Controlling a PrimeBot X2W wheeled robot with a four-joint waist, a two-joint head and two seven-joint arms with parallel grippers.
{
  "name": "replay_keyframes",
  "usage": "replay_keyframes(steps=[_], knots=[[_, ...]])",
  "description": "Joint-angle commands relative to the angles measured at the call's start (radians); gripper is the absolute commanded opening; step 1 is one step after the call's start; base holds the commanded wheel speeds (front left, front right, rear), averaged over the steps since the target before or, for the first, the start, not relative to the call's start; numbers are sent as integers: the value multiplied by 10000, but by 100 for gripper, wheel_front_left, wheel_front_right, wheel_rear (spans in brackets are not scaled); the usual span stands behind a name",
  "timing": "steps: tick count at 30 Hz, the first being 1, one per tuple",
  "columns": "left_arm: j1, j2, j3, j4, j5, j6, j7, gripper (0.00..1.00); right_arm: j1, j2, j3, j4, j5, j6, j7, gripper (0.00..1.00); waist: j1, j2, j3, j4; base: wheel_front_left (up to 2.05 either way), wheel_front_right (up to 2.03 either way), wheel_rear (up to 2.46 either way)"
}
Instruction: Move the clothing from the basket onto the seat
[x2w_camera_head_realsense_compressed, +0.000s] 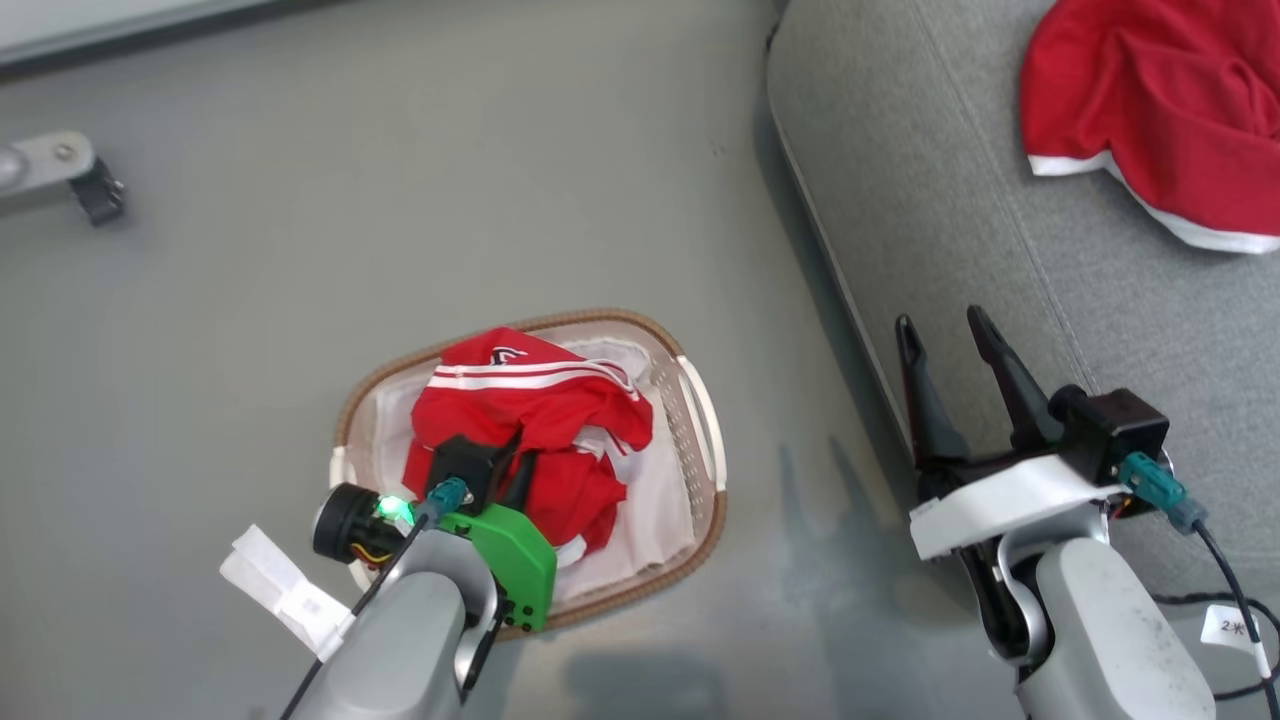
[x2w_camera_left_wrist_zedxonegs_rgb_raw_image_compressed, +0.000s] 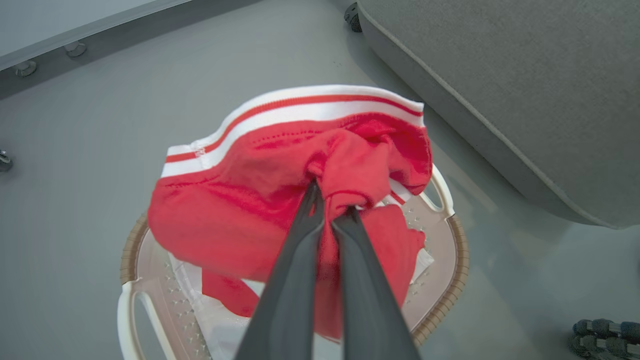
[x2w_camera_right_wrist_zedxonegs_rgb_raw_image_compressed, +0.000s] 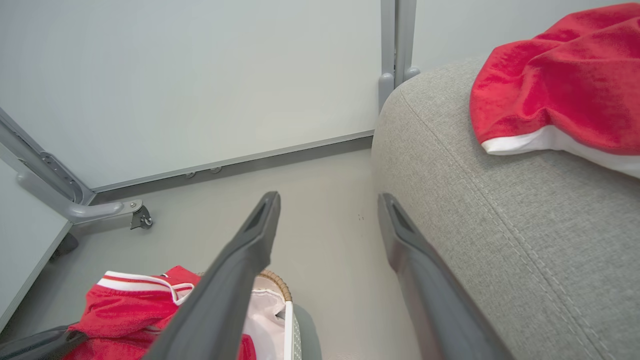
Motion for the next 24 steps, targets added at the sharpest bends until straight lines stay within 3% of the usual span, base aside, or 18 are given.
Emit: replay_keyframes(steps=[1,12,24], knots=[[284,6,-55,-351,-136,62,-34,0,254,-51,-83,86,-101,-14,-22,100,0,-1,-1129,800,0,0,0],[1204,10,14,-3066,-869,292,-35,0,1156,-51,-268,358,-74,-14,-22,100,0,-1,-2372,1337,0,0,0],[1345,13,-10,-6091,-1106,207,-36,0,1876,-49,-204,596,-194,-12,-22,100,0,-1,-3347,1852,0,0,0]])
